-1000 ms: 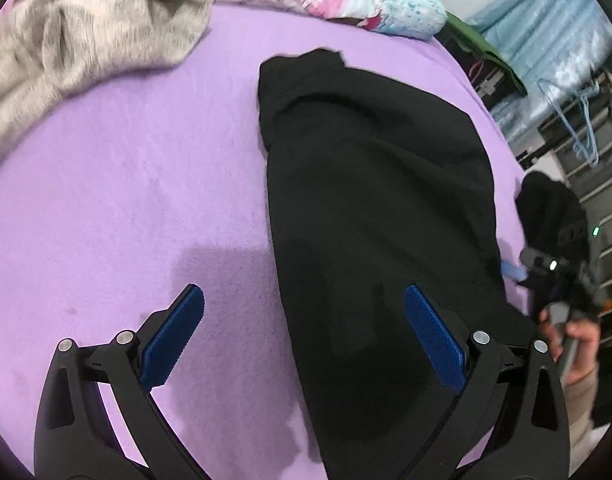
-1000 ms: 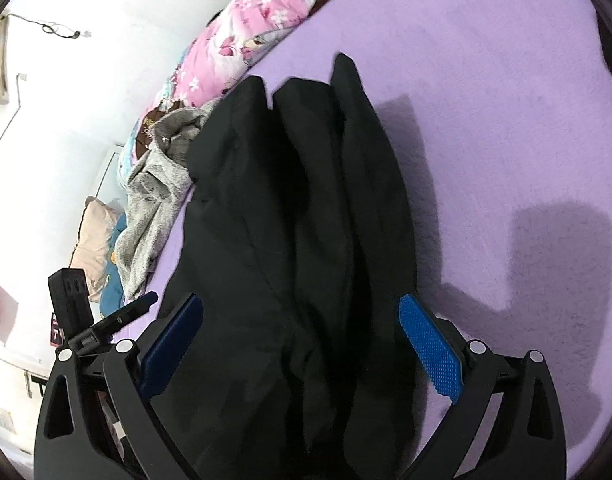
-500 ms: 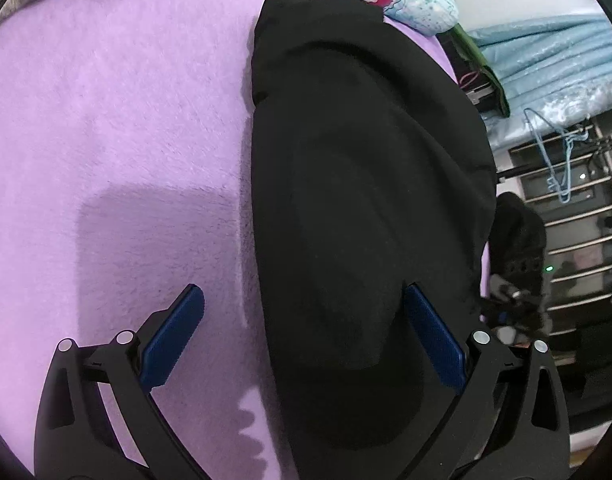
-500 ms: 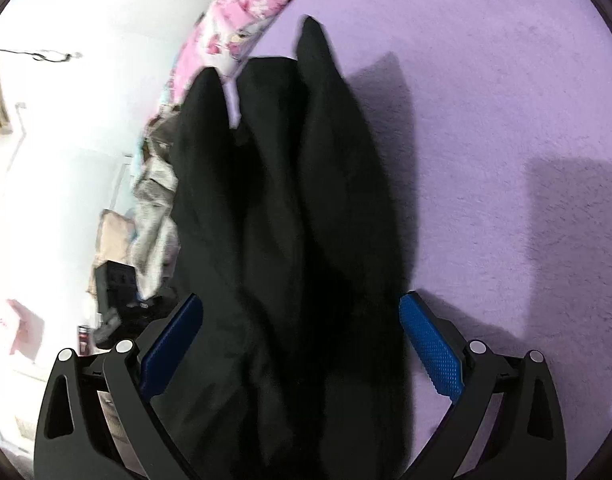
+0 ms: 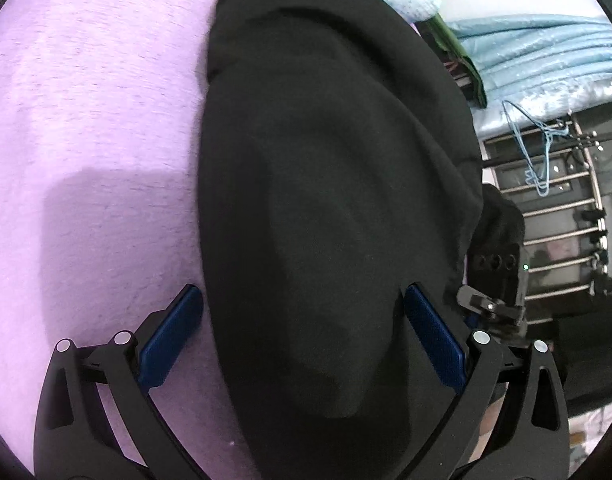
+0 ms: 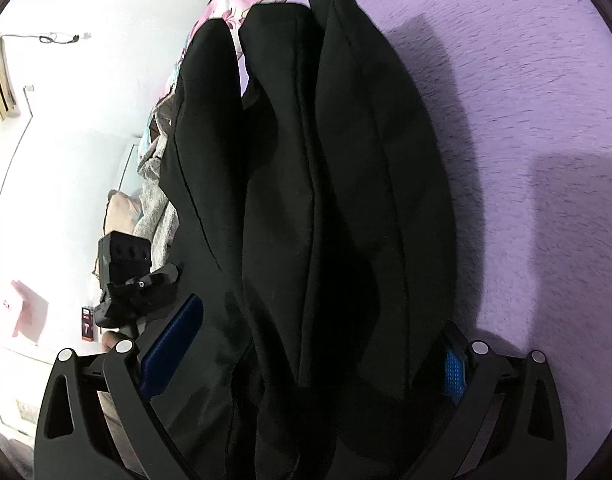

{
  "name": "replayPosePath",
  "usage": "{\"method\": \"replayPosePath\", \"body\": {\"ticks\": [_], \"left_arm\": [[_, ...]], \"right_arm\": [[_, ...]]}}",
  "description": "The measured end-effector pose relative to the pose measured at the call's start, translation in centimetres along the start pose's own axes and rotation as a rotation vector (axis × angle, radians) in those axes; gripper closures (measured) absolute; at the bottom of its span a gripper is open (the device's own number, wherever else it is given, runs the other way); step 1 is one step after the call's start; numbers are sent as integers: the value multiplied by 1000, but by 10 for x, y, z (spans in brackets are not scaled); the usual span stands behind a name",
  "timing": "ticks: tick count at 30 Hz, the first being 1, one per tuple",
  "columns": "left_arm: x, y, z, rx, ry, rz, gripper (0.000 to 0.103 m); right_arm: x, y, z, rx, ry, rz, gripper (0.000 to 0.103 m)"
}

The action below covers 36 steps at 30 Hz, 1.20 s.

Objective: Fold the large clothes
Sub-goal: 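Grasp the folded jacket with the left tool while the right tool grasps it too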

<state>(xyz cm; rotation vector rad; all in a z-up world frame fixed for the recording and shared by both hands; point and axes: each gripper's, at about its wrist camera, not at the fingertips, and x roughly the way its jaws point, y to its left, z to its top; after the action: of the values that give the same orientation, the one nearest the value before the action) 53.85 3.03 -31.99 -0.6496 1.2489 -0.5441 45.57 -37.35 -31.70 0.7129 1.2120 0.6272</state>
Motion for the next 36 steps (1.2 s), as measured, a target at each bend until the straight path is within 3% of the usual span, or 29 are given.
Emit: {"method": "replayPosePath", "body": {"ticks": [2,6,8,10,13,18,24,36], "left_arm": [[5,-5,1,4,16,-29,7],[15,-8,1,15,58,-51,21],[19,-8,1,14,68,-58,24],[19,-7,1,14,74,-61,31],[19,-11,1,28,70,-56,42],[6,-13,-2,26,48,-94,60],[-11,-32,-4,39,25,-110,70],[-54,-118,-21,136,-14,-150,72]], "right_arm": [[4,4,-4,-26,9,14,5],[10,10,-8,-66,39,-4,8],[11,6,-9,-52,47,-8,24],[9,2,-10,-40,62,44,49],[9,-1,-10,-19,63,95,63],[2,11,-12,-41,54,133,76],[-13,31,-15,-78,36,155,80],[-79,89,-37,-196,-60,210,81]]}}
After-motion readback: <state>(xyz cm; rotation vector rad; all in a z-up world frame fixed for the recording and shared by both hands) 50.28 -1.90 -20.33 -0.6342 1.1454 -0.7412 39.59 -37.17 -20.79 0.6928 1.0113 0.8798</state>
